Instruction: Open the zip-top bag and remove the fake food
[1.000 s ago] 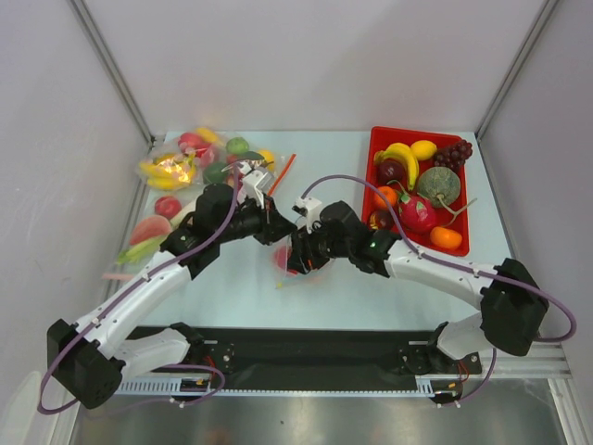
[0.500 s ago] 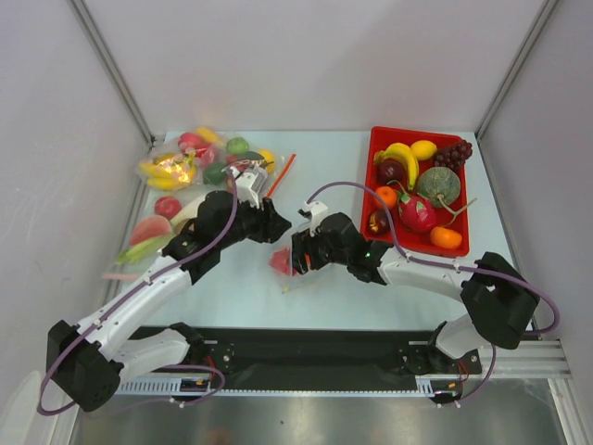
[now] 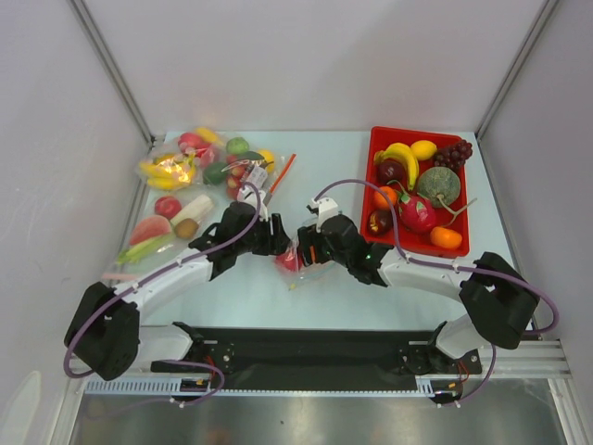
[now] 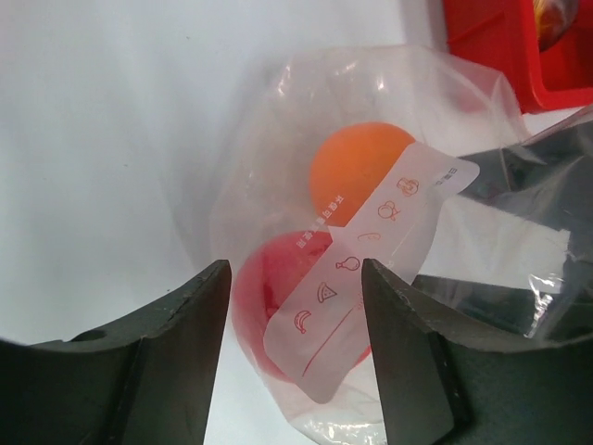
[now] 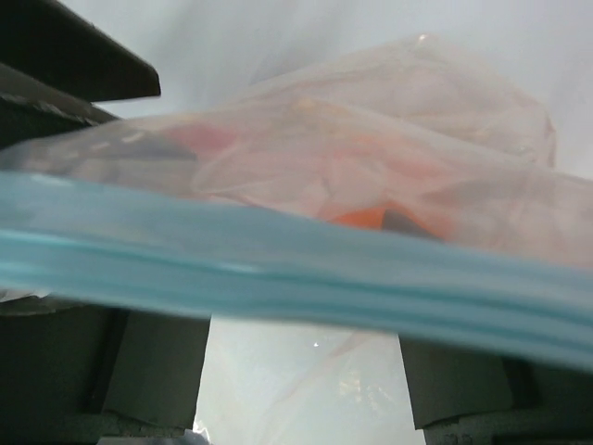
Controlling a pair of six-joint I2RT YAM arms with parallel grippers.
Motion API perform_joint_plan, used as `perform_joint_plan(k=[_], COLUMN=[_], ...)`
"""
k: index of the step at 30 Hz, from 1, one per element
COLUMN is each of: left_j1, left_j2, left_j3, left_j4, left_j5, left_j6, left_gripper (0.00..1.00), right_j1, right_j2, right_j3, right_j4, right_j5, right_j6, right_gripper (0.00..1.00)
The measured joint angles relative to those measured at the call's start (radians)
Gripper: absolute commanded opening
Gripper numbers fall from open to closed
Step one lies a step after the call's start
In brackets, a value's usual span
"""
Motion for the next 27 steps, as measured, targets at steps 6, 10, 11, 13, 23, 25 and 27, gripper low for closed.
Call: perform_joint_plan(k=[6,10,11,13,23,25,27], left_j1=[0.0,0.0,0.0,0.0,0.0,0.0,0.0], left_j2=[0.08,0.118,0.123,0.129,0.129,0.129,0.129], left_j3=[0.0,0.0,0.0,-0.003,-0.034,-0.042,-0.048], left_j4=[0.038,0.067,0.073,0.084,0.088,0.089,0.089], left_j5=[0.061,0.102,0.109,0.12,0.14,0.143,0.143], left_j6=[-0.015,-0.023,-0.024,-0.032,-0.038,-0.039,-0.039], left_gripper=[0.63,0.52,0.46,0.4,0.1,0.04,0.0], right_j1=[0.0,-0.007,-0.008,-0.012,0.026,0.039,0.046], right_j2=[0.0,0.001,0.001,0.003,0.096,0.102,0.103], right_j3=[-0.015,-0.016,-0.016,-0.016,-0.003,-0.003,-0.003], right_j4=[0.014,0.024,0.028,0.041,0.051,0.048,0.048], right_j5=[0.057,0.017,0.0,-0.057,-0.254,-0.256,-0.26], right_j6=[-0.003,-0.005,-0.005,-0.004,0.001,0.0,-0.001], right_gripper=[0.73,0.73,0.73,0.73,0.73,0.73,0.74])
